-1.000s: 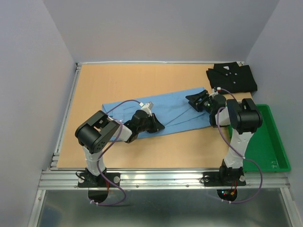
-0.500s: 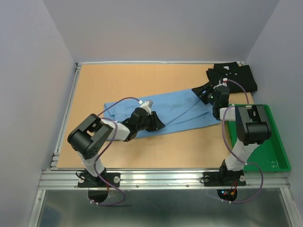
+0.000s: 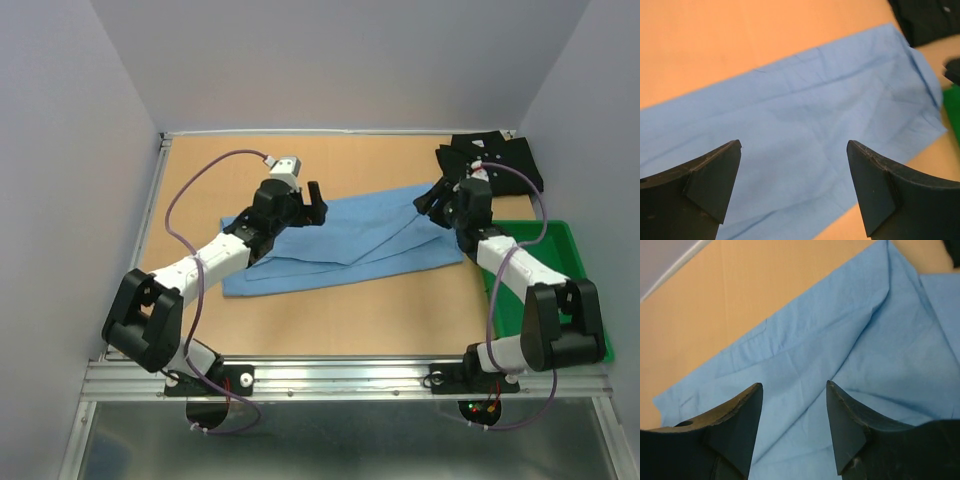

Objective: Fold and stack the long sleeve shirts
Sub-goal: Fold the shirt

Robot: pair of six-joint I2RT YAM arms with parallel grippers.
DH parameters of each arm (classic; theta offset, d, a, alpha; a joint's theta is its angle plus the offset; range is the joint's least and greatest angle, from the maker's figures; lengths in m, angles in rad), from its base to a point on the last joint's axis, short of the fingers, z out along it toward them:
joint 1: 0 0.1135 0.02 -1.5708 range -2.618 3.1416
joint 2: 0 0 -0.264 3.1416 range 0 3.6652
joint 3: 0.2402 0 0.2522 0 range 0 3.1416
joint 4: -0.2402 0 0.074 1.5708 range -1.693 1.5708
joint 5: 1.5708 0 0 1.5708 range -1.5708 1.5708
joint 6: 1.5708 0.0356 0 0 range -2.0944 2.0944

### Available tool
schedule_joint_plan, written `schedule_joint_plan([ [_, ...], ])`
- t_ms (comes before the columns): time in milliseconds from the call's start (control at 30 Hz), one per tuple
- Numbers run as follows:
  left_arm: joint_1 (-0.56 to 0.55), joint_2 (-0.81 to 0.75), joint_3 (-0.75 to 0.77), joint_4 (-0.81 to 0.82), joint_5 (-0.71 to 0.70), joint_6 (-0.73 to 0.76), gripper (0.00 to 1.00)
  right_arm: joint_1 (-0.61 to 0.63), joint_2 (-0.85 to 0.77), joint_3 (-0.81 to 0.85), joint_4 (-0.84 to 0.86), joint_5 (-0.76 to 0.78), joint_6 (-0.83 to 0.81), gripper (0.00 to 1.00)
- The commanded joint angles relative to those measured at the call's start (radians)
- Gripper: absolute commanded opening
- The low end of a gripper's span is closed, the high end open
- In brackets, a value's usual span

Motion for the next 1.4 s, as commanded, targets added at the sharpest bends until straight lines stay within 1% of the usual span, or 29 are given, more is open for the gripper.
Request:
schedule_joint_plan([
  [0, 0.129, -0.01, 0.047, -0.19, -0.104, 0.141, 0.98, 0.069, -0.076, -0.065, -0.176, 0.092, -0.05, 0.57],
  [67, 0.193, 0.019, 0.058, -0.204, -0.099, 0.148, 0.98, 0.084, -0.088, -0.088, -0.213, 0.098, -0.03, 0.52],
  [133, 0.224, 0.048, 0.075, -0.212, -0.101, 0.153, 0.97, 0.098, -0.078, -0.111, -0.216, 0.101, -0.018, 0.49],
  [167, 0.247, 0.085, 0.084, -0.217, -0.099, 0.149, 0.96, 0.101, -0.067, -0.113, -0.215, 0.101, -0.015, 0.47],
  [267, 0.288, 0.171, 0.127, -0.246, -0.081, 0.115, 0.93, 0.107, -0.009, -0.104, -0.215, 0.081, -0.007, 0.42],
  [400, 0.307, 0.261, 0.161, -0.267, -0.075, 0.101, 0.93, 0.123, 0.056, -0.087, -0.198, 0.081, 0.002, 0.4],
  [433, 0.31, 0.287, 0.185, -0.302, -0.073, 0.101, 0.92, 0.129, 0.086, -0.079, -0.189, 0.081, 0.007, 0.4],
  [500, 0.311, 0.307, 0.19, -0.304, -0.078, 0.101, 0.92, 0.13, 0.119, -0.072, -0.19, 0.082, 0.011, 0.39],
  [567, 0.315, 0.339, 0.204, -0.325, -0.09, 0.096, 0.92, 0.13, 0.149, -0.052, -0.146, 0.087, 0.013, 0.4],
  [667, 0.331, 0.372, 0.21, -0.385, -0.081, 0.058, 0.89, 0.13, 0.226, -0.018, -0.137, 0.102, -0.008, 0.39],
  [767, 0.354, 0.37, 0.167, -0.422, -0.046, 0.0, 0.88, 0.13, 0.312, 0.06, -0.137, 0.115, -0.06, 0.4],
  [800, 0.361, 0.364, 0.125, -0.427, -0.033, -0.017, 0.88, 0.129, 0.333, 0.115, -0.135, 0.115, -0.08, 0.4],
  [867, 0.379, 0.321, 0.072, -0.424, 0.039, -0.065, 0.88, 0.13, 0.421, 0.187, -0.137, 0.115, -0.139, 0.4],
  [900, 0.384, 0.303, 0.011, -0.413, 0.065, -0.08, 0.88, 0.13, 0.456, 0.273, -0.137, 0.115, -0.162, 0.41],
  [967, 0.384, 0.225, -0.056, -0.396, 0.141, -0.132, 0.88, 0.13, 0.56, 0.364, -0.14, 0.101, -0.232, 0.42],
  [1000, 0.384, 0.193, -0.131, -0.375, 0.196, -0.155, 0.88, 0.13, 0.594, 0.47, -0.14, 0.084, -0.254, 0.43],
  [1033, 0.384, 0.16, -0.173, -0.359, 0.197, -0.181, 0.88, 0.13, 0.626, 0.522, -0.138, 0.063, -0.277, 0.43],
  [1067, 0.382, 0.087, -0.216, -0.346, 0.252, -0.231, 0.88, 0.13, 0.698, 0.577, -0.138, 0.017, -0.31, 0.44],
  [1100, 0.374, 0.048, -0.298, -0.321, 0.278, -0.262, 0.88, 0.129, 0.728, 0.626, -0.143, -0.006, -0.32, 0.44],
  [1133, 0.364, 0.007, -0.339, -0.312, 0.296, -0.288, 0.88, 0.13, 0.758, 0.713, -0.146, -0.026, -0.327, 0.45],
  [1167, 0.348, -0.08, -0.38, -0.301, 0.322, -0.316, 0.88, 0.13, 0.78, 0.75, -0.147, -0.043, -0.34, 0.45],
  [1200, 0.332, -0.125, -0.417, -0.289, 0.327, -0.379, 0.88, 0.132, 0.812, 0.781, -0.152, -0.063, -0.347, 0.46],
  [1233, 0.277, -0.169, -0.473, -0.287, 0.329, -0.408, 0.88, 0.132, 0.82, 0.81, -0.153, -0.071, -0.354, 0.47],
  [1333, 0.186, -0.394, -0.541, -0.29, 0.31, -0.512, 0.89, 0.133, 0.808, 0.866, -0.153, -0.083, -0.38, 0.49],
  [1367, 0.171, -0.438, -0.549, -0.293, 0.303, -0.534, 0.89, 0.135, 0.795, 0.869, -0.155, -0.1, -0.381, 0.49],
])
